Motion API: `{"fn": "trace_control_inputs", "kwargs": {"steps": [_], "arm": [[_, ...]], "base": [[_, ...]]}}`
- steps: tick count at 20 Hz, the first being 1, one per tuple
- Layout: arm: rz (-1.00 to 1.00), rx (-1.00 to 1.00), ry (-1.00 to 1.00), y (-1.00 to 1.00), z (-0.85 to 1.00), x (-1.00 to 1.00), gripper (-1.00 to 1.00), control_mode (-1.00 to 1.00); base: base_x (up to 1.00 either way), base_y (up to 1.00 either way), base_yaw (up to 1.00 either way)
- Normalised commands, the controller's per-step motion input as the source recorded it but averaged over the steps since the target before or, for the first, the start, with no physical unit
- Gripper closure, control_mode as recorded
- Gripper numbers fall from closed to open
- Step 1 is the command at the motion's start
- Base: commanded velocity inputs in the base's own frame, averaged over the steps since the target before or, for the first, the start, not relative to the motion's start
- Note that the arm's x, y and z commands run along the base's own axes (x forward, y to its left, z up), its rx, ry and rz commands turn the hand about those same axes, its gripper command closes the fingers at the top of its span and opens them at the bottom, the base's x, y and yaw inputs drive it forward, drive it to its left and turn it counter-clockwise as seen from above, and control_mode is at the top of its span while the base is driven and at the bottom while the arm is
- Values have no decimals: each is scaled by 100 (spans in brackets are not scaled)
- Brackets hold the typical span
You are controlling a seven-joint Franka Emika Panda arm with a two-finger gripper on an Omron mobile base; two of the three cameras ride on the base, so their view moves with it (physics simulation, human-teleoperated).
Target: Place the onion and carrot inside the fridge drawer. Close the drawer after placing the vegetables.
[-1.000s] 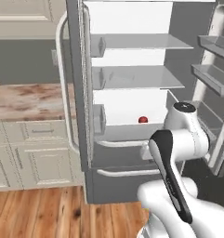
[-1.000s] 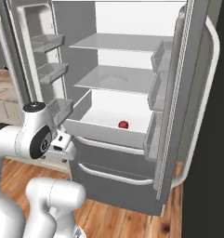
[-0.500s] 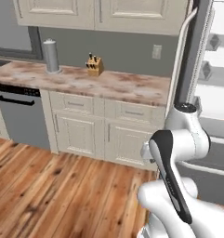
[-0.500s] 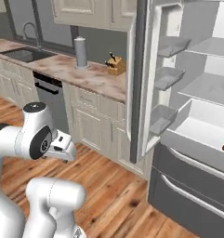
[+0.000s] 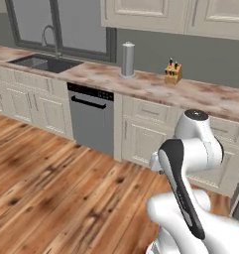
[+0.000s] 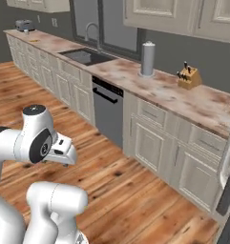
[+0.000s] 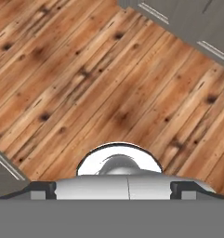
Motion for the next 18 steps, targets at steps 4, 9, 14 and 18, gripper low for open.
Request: {"fn": "trace_control_inputs", "kwargs": {"steps": [4, 9, 14, 18], "arm": [[0, 0, 0, 0, 0, 0, -100, 100], [0, 0, 0, 0, 0, 0, -100, 100], [0, 0, 0, 0, 0, 0, -100, 100], [0, 0, 0, 0, 0, 0, -100, 100]], "base": [[96, 100, 16], [100, 99, 1], [100, 80, 0], [100, 30, 0]]}}
